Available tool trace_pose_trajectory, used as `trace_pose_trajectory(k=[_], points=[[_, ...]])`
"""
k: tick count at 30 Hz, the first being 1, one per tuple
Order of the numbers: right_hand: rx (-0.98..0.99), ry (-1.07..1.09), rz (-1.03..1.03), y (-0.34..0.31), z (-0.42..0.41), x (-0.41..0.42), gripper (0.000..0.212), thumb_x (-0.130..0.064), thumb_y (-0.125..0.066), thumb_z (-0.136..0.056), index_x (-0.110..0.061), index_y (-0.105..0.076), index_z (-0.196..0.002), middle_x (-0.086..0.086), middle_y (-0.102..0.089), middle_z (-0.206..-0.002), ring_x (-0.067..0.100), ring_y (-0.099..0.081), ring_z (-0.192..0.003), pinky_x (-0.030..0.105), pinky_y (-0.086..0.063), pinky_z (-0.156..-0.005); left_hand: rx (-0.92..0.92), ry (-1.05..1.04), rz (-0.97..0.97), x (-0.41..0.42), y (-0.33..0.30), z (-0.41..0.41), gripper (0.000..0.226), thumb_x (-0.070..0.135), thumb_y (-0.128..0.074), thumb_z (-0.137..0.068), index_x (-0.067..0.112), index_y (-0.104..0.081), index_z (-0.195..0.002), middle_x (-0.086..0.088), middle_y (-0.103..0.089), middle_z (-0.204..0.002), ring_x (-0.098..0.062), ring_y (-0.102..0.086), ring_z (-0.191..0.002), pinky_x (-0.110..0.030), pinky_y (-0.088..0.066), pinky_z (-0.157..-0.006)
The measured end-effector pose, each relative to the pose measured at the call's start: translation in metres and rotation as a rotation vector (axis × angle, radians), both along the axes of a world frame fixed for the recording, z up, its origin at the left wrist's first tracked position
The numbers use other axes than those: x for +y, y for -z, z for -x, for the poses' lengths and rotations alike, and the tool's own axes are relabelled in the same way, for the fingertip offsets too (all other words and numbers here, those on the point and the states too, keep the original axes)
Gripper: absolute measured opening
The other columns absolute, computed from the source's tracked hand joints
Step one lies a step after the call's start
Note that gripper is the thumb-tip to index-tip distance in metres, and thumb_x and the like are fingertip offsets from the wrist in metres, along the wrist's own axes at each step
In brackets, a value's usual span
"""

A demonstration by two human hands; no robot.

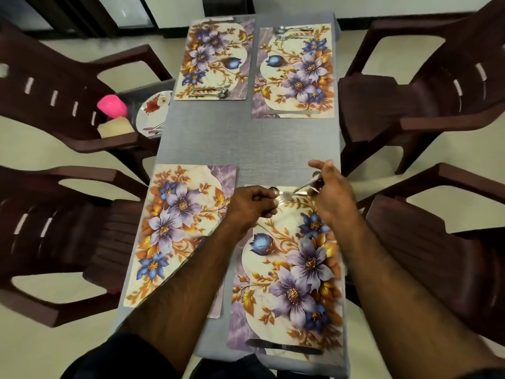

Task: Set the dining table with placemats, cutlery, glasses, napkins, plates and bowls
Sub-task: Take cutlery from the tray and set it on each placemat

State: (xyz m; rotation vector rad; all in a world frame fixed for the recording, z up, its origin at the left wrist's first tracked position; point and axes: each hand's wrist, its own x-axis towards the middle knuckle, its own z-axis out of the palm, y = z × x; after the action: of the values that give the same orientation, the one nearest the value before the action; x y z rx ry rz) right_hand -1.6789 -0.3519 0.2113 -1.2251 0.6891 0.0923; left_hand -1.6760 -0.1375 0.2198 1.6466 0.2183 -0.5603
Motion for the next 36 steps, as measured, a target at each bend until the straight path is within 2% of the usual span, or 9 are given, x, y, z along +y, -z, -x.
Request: trace_pose_trajectory(k=[2,6,10,13,16,26,29,32,36], points=[[0.042,-0.207,0.453,0.013,0.011,-0.011,0.038,-0.047,-0.048,-0.108,-0.025,-0.078,-0.101,-0.010,-0.068,-0.092,0.007,-0.061,-0.087,0.031,-0.051,-0.079,-0.056,-0.042,-0.160,0.002,0.013,-0.004,0.012,-0.001,-0.081,-0.087,0.002,-0.078,-0.099,-0.015,-0.078,-0.083,-0.023,-0.076,-0.070,-0.041,-0.065,-0.074],[0.100,-0.369,0.693,0.053,0.032,-0.031,0.014,-0.029,-0.077,-0.093,-0.027,-0.074,-0.080,-0.009,-0.074,-0.082,0.012,-0.069,-0.077,0.031,-0.054,-0.073,-0.108,-0.024,-0.417,0.001,0.051,-0.010,0.014,0.007,-0.084,-0.085,0.014,-0.081,-0.096,0.000,-0.079,-0.086,-0.015,-0.077,-0.075,-0.035,-0.066,-0.077],[0.152,-0.470,0.890,0.076,0.041,-0.039,0.008,-0.018,-0.078,-0.088,-0.018,-0.082,-0.095,0.002,-0.077,-0.095,0.020,-0.070,-0.087,0.025,-0.049,-0.079,-0.113,0.033,-0.516,-0.011,0.078,-0.009,0.017,0.010,-0.087,-0.080,0.020,-0.081,-0.092,0.001,-0.078,-0.091,-0.018,-0.074,-0.085,-0.030,-0.062,-0.079],[0.221,-0.399,0.915,0.080,0.039,-0.038,0.004,-0.019,-0.084,-0.080,-0.022,-0.080,-0.080,0.001,-0.076,-0.085,0.020,-0.071,-0.079,0.025,-0.052,-0.072,-0.088,-0.002,-0.583,-0.015,0.087,-0.013,0.017,0.016,-0.089,-0.078,0.021,-0.080,-0.091,0.002,-0.078,-0.092,-0.016,-0.072,-0.085,-0.028,-0.060,-0.077],[0.278,-0.330,0.933,0.080,0.036,-0.036,0.022,-0.028,-0.088,-0.076,-0.026,-0.069,-0.064,-0.003,-0.072,-0.076,0.017,-0.067,-0.070,0.030,-0.056,-0.067,-0.036,-0.039,-0.607,-0.016,0.091,-0.019,0.019,0.020,-0.089,-0.074,0.020,-0.079,-0.090,0.005,-0.077,-0.089,-0.015,-0.072,-0.083,-0.031,-0.063,-0.076],[0.345,-0.318,0.935,0.070,0.033,-0.028,0.035,-0.045,-0.086,-0.080,-0.022,-0.063,-0.067,-0.002,-0.070,-0.073,0.018,-0.067,-0.067,0.033,-0.057,-0.066,0.023,-0.136,-0.558,-0.014,0.085,-0.022,0.009,0.024,-0.086,-0.082,0.019,-0.078,-0.084,0.001,-0.077,-0.082,-0.018,-0.073,-0.074,-0.037,-0.066,-0.070],[0.312,-0.268,0.870,0.063,0.037,-0.030,0.038,-0.046,-0.082,-0.083,-0.018,-0.063,-0.066,-0.003,-0.067,-0.068,0.018,-0.064,-0.064,0.027,-0.045,-0.057,0.000,-0.168,-0.570,-0.006,0.074,-0.017,0.022,0.041,-0.082,-0.087,0.021,-0.074,-0.082,0.003,-0.076,-0.081,-0.020,-0.073,-0.077,-0.037,-0.064,-0.075],[0.270,-0.216,0.874,0.048,0.051,-0.031,0.045,-0.052,-0.074,-0.090,-0.017,-0.060,-0.066,-0.004,-0.063,-0.067,0.017,-0.060,-0.064,0.026,-0.035,-0.054,-0.035,-0.183,-0.534,0.017,0.057,-0.005,0.022,0.043,-0.080,-0.085,0.023,-0.073,-0.080,0.005,-0.076,-0.080,-0.021,-0.075,-0.077,-0.044,-0.065,-0.079],[0.223,-0.404,0.865,0.033,0.085,-0.007,0.037,-0.045,-0.069,-0.094,-0.021,-0.062,-0.067,-0.001,-0.068,-0.074,0.015,-0.061,-0.067,0.026,-0.038,-0.059,-0.109,-0.087,-0.519,0.074,0.033,0.038,0.018,0.042,-0.079,-0.086,0.026,-0.072,-0.082,0.004,-0.076,-0.082,-0.026,-0.076,-0.076,-0.045,-0.065,-0.072]])
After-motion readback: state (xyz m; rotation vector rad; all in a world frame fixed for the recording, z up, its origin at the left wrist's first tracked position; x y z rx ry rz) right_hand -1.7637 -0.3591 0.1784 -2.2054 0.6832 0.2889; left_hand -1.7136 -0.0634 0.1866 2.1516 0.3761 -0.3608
